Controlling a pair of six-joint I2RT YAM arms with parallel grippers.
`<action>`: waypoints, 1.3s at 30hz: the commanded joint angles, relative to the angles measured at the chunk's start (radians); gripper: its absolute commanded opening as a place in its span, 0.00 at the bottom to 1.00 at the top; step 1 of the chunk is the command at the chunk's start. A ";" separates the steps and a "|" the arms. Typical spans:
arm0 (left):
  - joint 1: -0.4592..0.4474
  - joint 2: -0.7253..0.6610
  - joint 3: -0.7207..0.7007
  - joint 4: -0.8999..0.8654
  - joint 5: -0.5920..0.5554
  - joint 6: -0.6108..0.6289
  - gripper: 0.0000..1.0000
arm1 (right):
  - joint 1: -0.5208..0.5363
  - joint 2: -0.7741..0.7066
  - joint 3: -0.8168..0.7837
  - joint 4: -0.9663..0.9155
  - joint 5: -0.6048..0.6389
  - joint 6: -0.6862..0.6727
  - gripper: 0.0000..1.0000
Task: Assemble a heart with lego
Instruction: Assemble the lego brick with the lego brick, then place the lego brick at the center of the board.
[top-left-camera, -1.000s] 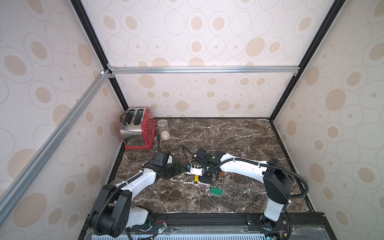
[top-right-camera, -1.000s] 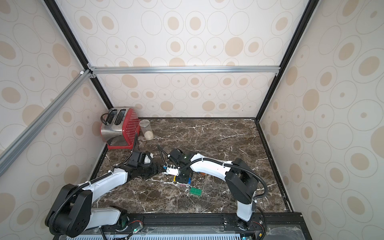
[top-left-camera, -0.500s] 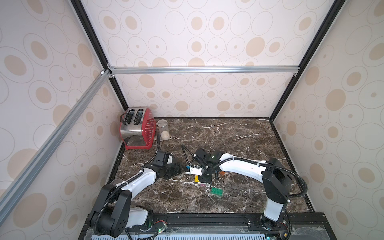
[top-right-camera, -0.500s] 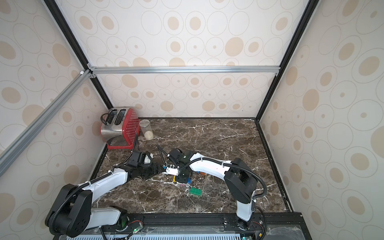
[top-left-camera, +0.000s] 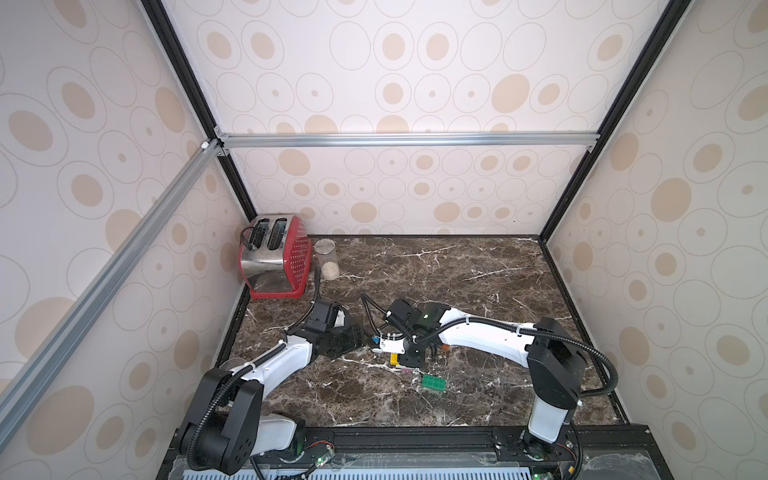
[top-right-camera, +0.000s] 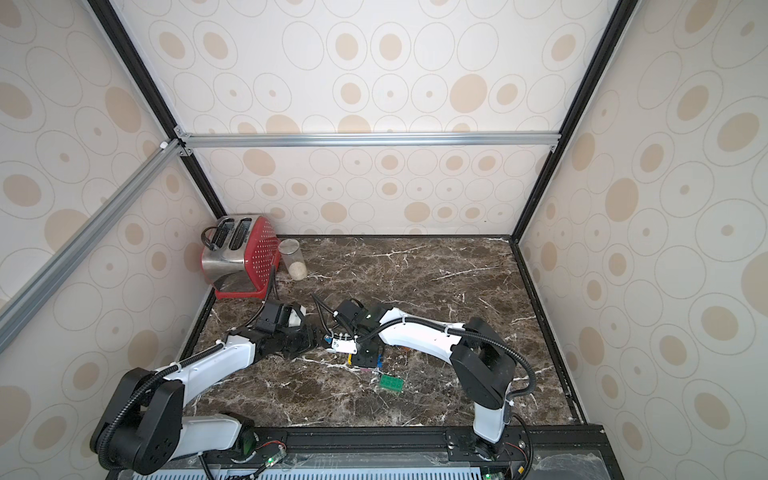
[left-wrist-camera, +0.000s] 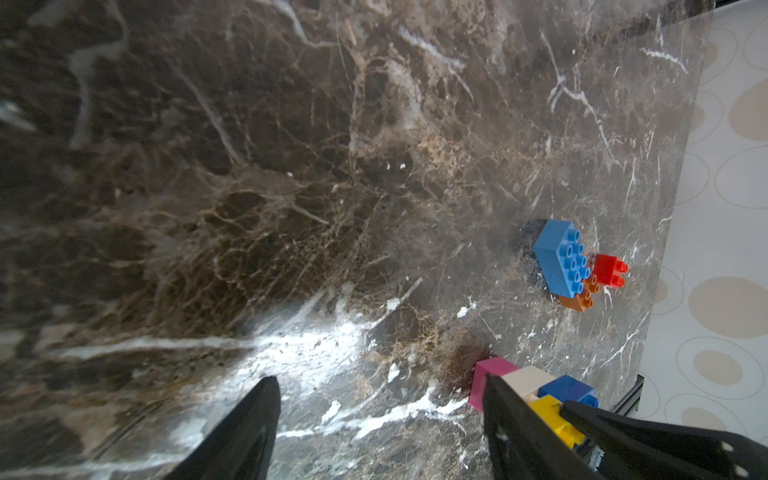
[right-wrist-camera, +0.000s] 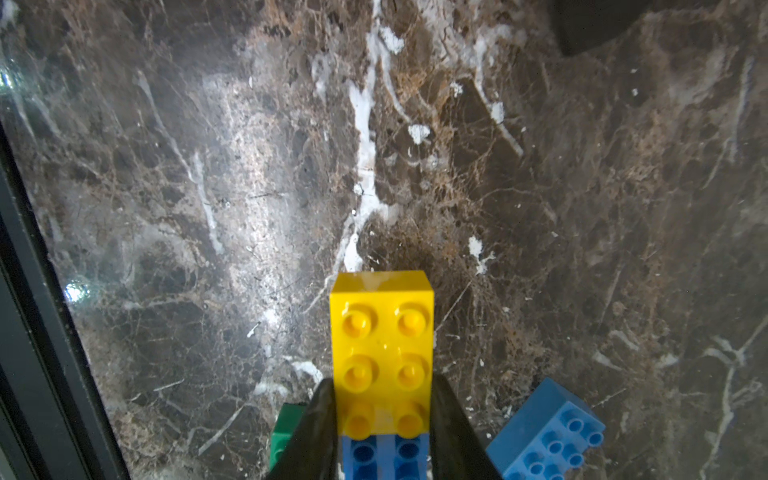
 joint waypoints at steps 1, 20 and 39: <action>-0.005 -0.009 0.032 -0.021 -0.016 0.017 0.77 | 0.003 -0.008 -0.006 -0.036 -0.013 -0.020 0.25; -0.005 -0.025 0.031 -0.047 -0.030 0.029 0.77 | 0.003 0.021 -0.072 -0.021 -0.039 0.065 0.25; -0.005 -0.036 0.043 -0.064 -0.040 0.036 0.77 | 0.012 -0.054 -0.047 0.037 -0.045 0.050 0.27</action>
